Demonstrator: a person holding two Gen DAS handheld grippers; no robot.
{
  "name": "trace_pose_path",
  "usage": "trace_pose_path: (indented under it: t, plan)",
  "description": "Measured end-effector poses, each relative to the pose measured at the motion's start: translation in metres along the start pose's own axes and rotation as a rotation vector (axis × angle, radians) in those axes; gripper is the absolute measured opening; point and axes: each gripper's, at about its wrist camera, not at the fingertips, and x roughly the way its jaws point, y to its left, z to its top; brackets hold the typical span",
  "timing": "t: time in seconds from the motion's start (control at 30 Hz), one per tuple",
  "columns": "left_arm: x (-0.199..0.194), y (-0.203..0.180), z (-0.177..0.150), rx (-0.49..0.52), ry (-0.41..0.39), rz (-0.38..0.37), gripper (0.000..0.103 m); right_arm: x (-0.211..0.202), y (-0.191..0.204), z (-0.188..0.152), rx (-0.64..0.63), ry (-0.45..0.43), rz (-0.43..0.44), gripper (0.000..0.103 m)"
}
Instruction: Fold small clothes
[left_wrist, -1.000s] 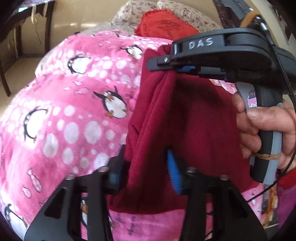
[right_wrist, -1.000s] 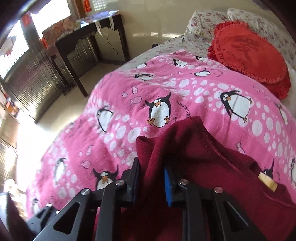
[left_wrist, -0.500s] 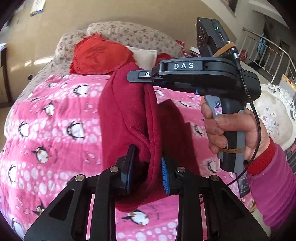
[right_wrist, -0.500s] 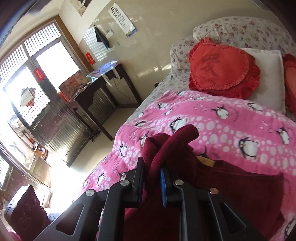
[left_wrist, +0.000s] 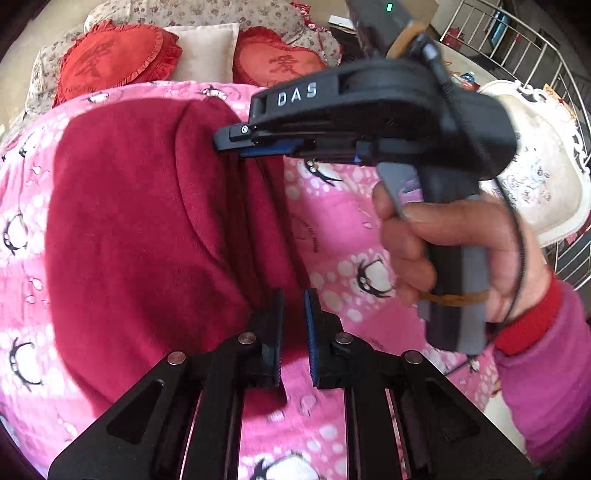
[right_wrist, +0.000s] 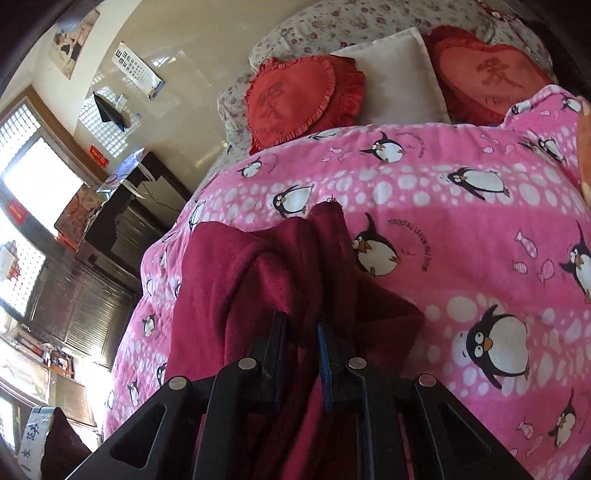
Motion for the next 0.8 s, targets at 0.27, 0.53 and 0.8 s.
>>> trace_pose_path:
  t: [0.27,0.53,0.8]
  plan:
    - [-0.066,0.024,-0.016,0.055,-0.089,0.134,0.041,-0.035,0.032,-0.020,-0.006,-0.035,0.110,0.059]
    - [-0.039,0.080,-0.030,-0.077,-0.042,0.280,0.041,0.000,0.030,-0.046,0.040,0.086,0.002,0.059]
    - [-0.035,0.079,-0.041,-0.087,-0.017,0.284,0.041,0.023,0.035,-0.051,0.038,0.092,-0.001,0.056]
